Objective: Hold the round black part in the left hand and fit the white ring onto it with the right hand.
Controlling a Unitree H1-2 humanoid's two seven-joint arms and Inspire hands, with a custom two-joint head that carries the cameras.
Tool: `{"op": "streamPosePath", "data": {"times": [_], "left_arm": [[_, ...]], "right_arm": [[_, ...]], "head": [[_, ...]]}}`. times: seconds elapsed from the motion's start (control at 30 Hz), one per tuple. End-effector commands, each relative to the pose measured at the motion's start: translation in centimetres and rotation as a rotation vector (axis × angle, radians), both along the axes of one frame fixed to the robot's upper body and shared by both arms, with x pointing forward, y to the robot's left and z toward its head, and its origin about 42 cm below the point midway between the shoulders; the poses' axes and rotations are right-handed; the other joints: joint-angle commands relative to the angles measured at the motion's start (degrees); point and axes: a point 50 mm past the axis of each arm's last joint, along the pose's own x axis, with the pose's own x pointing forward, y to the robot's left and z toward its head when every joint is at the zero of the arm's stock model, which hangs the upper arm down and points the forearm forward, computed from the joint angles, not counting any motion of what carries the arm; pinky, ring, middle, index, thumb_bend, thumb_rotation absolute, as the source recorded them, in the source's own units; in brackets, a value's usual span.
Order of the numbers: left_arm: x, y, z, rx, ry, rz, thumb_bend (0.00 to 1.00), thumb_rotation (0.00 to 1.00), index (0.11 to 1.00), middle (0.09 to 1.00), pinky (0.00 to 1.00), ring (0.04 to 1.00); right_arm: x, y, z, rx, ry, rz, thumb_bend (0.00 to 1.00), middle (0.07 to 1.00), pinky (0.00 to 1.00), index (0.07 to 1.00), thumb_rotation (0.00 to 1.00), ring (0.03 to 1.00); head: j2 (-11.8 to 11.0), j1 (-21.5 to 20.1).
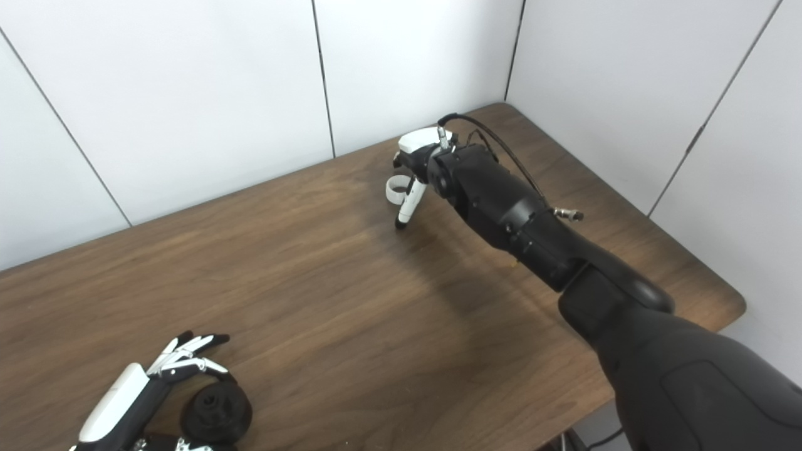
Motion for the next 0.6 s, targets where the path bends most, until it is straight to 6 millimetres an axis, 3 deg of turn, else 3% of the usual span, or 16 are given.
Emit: {"op": "streamPosePath", "data": {"times": [0.0,0.43,0.57], "left_arm": [[-0.48,0.68,-0.50,0.038,0.019,-0.005,0.51,0.05,0.476,0.900,1.00,0.918],[-0.54,0.74,-0.56,0.035,0.020,-0.003,0.51,0.04,0.476,0.899,1.00,0.915],[-0.57,0.83,-0.52,0.033,0.018,-0.003,0.51,0.05,0.476,0.901,1.00,0.916]], "right_arm": [[0.66,-0.93,3.94,-0.034,-0.103,-0.022,0.94,1.000,1.00,0.894,0.45,1.000],[0.60,-0.84,3.84,-0.036,-0.102,-0.021,0.92,1.000,1.00,0.892,0.43,1.000],[0.63,-0.74,3.79,-0.035,-0.102,-0.016,0.87,1.000,1.00,0.887,0.41,1.000]], "head": [[0.0,0.0],[0.1,0.1],[0.3,0.2]]}}
